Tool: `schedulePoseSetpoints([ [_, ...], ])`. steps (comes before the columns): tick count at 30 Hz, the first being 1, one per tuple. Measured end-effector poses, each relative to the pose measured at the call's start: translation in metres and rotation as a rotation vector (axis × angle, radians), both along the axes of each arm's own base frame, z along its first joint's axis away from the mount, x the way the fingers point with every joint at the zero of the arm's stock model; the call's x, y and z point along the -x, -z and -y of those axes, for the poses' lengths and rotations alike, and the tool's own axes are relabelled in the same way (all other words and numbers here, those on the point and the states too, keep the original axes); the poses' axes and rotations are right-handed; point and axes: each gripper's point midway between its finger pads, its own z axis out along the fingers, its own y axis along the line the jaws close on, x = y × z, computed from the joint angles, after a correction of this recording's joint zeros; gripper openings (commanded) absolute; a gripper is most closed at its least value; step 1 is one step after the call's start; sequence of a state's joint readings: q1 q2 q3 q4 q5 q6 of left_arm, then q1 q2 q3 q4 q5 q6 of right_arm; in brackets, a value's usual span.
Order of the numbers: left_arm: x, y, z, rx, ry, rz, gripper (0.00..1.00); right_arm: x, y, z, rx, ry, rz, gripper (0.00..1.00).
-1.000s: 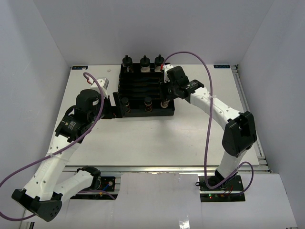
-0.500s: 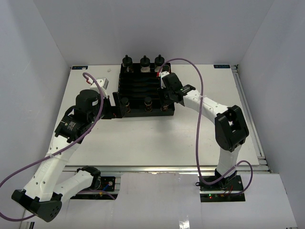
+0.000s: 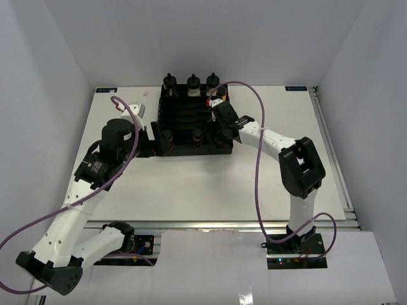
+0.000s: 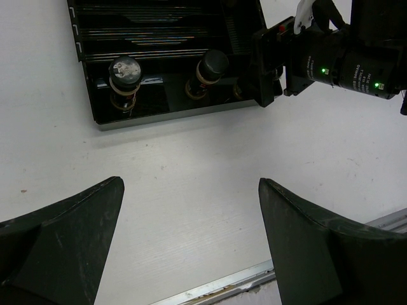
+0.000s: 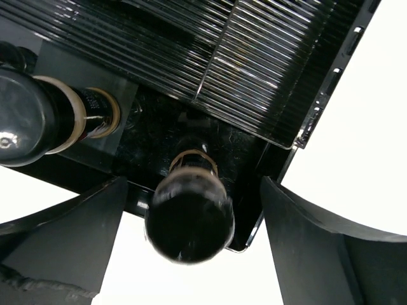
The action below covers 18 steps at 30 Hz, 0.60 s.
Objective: Organize the condiment bottles
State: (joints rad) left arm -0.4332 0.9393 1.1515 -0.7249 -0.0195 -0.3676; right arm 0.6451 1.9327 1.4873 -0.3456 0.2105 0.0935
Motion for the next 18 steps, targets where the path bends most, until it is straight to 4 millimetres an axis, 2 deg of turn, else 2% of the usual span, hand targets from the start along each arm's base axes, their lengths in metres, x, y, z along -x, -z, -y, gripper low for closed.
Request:
schedulePoseSetpoints([
  [3,-0.001,0.003,0.001,-0.004,0.0,-0.008,0.98,-0.001,-0.003,0.001,0.009,0.005,0.005,0.91],
  [5,-0.002,0.004,0.001,-0.007,0.001,-0.014,0.98,-0.001,-0.008,0.002,0.012,0.006,0.008,0.9],
  [8,-0.004,0.004,0.002,-0.014,0.001,-0.022,0.98,0.004,-0.028,0.006,0.002,0.003,0.019,0.9],
  [11,-0.005,-0.001,0.002,-0.013,0.003,-0.02,0.98,0.011,-0.064,0.007,-0.042,-0.008,0.054,0.9],
  [16,-0.003,-0.014,0.006,0.009,0.026,0.011,0.98,0.022,-0.143,0.009,-0.156,-0.011,0.155,0.9],
  [18,-0.001,-0.019,0.007,0.015,0.036,0.019,0.98,0.029,-0.167,0.014,-0.199,0.003,0.189,0.9],
])
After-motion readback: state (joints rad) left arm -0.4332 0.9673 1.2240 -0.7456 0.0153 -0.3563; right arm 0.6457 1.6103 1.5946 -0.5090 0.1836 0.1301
